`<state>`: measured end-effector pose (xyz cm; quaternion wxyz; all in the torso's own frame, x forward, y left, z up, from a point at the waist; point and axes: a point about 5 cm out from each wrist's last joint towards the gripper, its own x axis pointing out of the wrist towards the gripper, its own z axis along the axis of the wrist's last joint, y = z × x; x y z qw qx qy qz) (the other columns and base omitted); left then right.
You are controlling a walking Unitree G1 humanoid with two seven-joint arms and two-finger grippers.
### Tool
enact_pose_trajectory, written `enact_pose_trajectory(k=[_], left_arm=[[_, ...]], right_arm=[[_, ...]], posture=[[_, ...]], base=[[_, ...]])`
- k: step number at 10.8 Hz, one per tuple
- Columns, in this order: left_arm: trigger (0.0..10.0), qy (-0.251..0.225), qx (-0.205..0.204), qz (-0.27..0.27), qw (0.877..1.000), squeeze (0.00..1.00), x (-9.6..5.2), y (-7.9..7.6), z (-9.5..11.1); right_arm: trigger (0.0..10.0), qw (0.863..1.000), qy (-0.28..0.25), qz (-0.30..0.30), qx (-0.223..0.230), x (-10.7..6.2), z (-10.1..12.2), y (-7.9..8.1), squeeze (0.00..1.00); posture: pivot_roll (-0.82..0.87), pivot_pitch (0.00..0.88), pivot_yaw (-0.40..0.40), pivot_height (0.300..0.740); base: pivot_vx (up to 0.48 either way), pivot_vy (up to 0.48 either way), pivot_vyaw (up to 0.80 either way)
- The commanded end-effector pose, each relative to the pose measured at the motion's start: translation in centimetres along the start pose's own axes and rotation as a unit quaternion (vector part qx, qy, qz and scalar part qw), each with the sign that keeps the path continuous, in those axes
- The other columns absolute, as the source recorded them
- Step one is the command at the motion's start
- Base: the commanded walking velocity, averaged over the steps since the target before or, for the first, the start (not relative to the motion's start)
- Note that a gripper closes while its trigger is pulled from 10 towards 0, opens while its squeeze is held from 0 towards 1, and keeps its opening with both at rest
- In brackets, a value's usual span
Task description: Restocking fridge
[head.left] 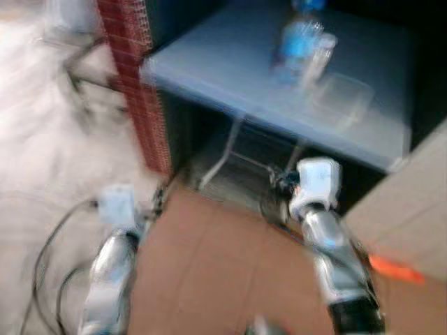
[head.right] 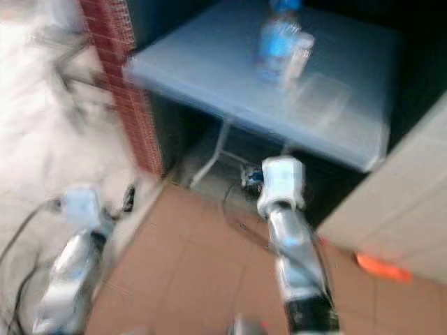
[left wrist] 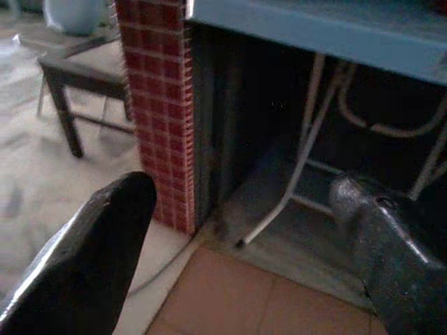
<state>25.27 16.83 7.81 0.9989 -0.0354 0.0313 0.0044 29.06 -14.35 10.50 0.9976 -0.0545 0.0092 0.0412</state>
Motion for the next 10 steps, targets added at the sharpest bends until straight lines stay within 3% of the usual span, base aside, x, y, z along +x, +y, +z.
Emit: enact_pose_trajectory(k=[1, 4, 6, 10], left_arm=[[10.0, 0.000, -0.008, -0.020, 1.000, 0.00, 0.14, -1.23, 0.02], [10.0, 0.002, -0.007, -0.020, 1.000, 0.00, 0.09, -1.23, -0.03], [10.0, 0.008, -0.008, -0.016, 1.000, 0.00, 0.13, -1.23, -0.15], [10.0, 0.008, -0.001, -0.016, 1.000, 0.00, 0.10, -1.26, -0.14]], right_arm=[[10.0, 1.000, 0.013, -0.020, -0.004, -0.38, -0.56, -1.41, 0.20], [10.0, 1.000, 0.012, -0.019, -0.005, -0.31, -0.56, -1.33, 0.21], [10.0, 1.000, 0.012, -0.018, -0.005, -0.30, -0.57, -1.39, 0.21], [10.0, 1.000, 0.012, -0.018, -0.006, -0.32, -0.58, -1.33, 0.20]], posture=[[-0.02, 0.091, -0.013, 0.740], [-0.02, 0.089, -0.016, 0.740], [-0.02, 0.088, -0.017, 0.740], [-0.02, 0.089, -0.016, 0.740]], base=[[0.442, 0.000, -0.63], [0.437, 0.000, -0.61], [0.368, 0.283, 0.00], [0.000, 0.000, 0.00]])
